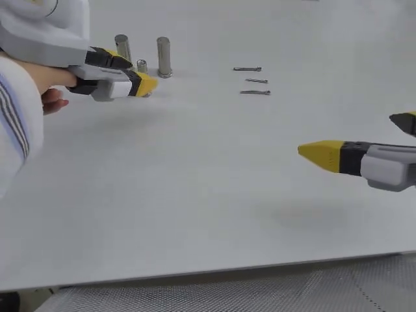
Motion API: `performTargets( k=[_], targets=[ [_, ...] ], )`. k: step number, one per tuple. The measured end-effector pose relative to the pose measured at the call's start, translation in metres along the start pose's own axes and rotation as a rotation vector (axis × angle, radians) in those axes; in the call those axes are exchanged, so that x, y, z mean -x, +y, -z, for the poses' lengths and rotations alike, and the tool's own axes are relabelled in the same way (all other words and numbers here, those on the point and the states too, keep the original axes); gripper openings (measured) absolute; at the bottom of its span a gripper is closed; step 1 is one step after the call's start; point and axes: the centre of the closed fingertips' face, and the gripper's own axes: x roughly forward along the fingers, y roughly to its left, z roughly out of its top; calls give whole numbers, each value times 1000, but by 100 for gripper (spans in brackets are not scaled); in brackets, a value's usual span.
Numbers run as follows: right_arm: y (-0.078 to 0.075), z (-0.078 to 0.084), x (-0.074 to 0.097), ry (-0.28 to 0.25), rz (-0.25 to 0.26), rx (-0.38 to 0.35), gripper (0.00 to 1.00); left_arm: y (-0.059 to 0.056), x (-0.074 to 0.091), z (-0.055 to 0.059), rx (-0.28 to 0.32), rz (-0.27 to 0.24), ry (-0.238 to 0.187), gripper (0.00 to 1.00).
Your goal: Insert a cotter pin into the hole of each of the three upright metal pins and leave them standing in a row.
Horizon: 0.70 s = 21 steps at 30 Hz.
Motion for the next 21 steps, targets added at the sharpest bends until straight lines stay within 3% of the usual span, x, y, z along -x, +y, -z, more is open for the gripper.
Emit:
performTargets(
  k=[3,6,21],
  targets=[
    [1,0,-1,2,-2,0,97,-1,-5,4,5,12,11,22],
    [1,1,-1,6,-5,0,97,-1,-8,4,3,8,17,22],
    [3,7,-4,28,-18,-13,97,6,-14,-1,39,-1,-15,6]
  ],
)
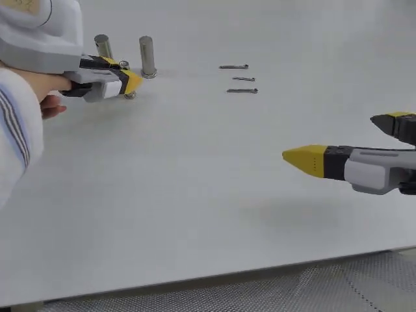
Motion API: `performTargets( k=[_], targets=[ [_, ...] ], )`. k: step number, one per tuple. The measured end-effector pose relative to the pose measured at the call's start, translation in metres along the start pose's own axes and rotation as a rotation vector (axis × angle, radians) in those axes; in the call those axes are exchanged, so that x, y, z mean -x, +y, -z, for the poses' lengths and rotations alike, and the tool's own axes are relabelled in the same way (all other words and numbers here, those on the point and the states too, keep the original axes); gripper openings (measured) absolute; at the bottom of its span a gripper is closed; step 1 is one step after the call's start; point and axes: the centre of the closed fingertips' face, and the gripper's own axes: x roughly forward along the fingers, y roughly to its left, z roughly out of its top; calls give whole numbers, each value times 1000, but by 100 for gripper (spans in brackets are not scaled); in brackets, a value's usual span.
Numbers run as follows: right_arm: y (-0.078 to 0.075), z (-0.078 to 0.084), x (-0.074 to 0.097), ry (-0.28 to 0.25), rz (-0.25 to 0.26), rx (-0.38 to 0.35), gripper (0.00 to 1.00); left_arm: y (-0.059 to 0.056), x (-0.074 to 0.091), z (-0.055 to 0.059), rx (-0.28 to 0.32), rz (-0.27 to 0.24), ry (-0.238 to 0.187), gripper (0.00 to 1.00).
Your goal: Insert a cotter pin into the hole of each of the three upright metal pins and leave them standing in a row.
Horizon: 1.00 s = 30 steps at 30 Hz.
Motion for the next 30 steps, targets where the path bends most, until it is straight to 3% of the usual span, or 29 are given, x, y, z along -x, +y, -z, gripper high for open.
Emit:
performTargets(
  k=[13,17,21,26,30],
  targets=[
    [1,-4,-1,-15,-8,-4,97,-3,0,0,-61,31,17,5],
    [0,-6,1,-23,-7,-3,97,-12,3,-1,-125,50,20,5],
    [-2,-7,3,-33,-3,-3,97,-20,5,-10,-202,47,-4,5],
    [-2,-8,5,-42,-3,-6,97,-35,9,-20,-224,78,-32,5],
    [-2,-8,6,-49,-4,-7,97,-55,12,-26,-218,125,-38,5]
  ],
)
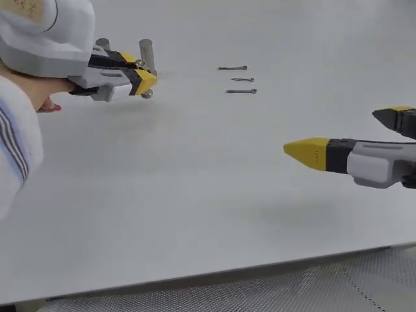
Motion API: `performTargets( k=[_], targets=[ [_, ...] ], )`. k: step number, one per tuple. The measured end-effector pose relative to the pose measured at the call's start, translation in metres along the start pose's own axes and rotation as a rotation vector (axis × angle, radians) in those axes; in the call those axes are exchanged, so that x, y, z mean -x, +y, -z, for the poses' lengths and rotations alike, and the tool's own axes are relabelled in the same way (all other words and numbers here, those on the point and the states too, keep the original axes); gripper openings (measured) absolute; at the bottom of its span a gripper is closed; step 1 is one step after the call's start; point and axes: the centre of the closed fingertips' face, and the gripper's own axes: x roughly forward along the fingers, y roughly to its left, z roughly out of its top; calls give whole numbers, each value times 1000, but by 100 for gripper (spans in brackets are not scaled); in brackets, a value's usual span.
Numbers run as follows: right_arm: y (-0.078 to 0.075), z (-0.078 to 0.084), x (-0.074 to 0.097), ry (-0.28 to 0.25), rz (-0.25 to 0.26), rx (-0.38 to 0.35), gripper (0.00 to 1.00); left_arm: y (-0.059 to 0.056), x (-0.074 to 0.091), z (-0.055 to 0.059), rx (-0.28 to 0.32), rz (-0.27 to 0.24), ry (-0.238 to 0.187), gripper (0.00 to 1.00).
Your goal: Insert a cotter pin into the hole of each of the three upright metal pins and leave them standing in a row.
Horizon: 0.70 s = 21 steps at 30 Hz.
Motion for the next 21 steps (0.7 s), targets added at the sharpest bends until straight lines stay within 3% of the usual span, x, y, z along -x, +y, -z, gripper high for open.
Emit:
performTargets(
  k=[3,7,21],
  targets=[
    [0,0,1,-4,-1,0,97,-16,0,-8,-16,27,-11,5],
    [-1,-1,2,-7,0,1,97,-28,0,-13,-36,52,-22,5],
    [3,-2,3,-17,-12,5,97,-64,-11,-6,-50,143,-5,5]
  ],
)
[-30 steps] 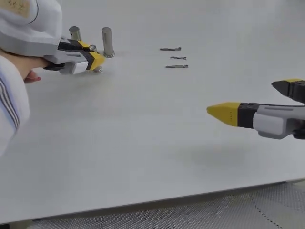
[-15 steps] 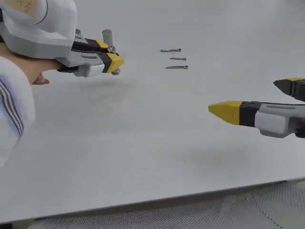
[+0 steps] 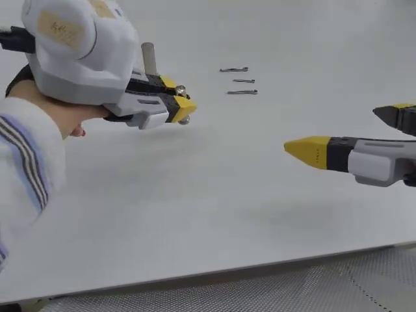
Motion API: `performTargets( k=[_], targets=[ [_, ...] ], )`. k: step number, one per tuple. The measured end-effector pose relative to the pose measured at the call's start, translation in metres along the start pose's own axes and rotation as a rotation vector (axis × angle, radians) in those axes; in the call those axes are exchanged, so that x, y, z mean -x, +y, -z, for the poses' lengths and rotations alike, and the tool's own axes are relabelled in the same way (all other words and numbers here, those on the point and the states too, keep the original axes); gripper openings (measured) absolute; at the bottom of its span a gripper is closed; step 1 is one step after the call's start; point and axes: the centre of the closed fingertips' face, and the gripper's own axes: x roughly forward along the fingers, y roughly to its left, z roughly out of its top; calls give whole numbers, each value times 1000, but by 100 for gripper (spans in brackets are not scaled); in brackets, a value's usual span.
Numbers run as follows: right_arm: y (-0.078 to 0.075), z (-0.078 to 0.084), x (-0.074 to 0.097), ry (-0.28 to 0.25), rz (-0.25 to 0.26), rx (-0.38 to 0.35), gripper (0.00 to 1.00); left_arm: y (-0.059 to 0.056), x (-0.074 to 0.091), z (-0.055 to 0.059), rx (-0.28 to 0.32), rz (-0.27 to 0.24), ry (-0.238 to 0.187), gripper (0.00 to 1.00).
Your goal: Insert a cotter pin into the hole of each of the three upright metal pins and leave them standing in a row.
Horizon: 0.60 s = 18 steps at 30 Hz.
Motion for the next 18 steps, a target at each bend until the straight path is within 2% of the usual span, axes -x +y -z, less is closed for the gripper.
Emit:
performTargets(
  k=[4,8,18],
  targets=[
    [1,0,0,1,-1,-1,97,-12,-7,2,-6,14,8,5],
    [1,1,0,1,-1,0,97,-10,-9,9,8,16,20,5],
    [1,2,-1,4,-5,-2,97,-20,-18,19,-18,32,48,5]
  ],
)
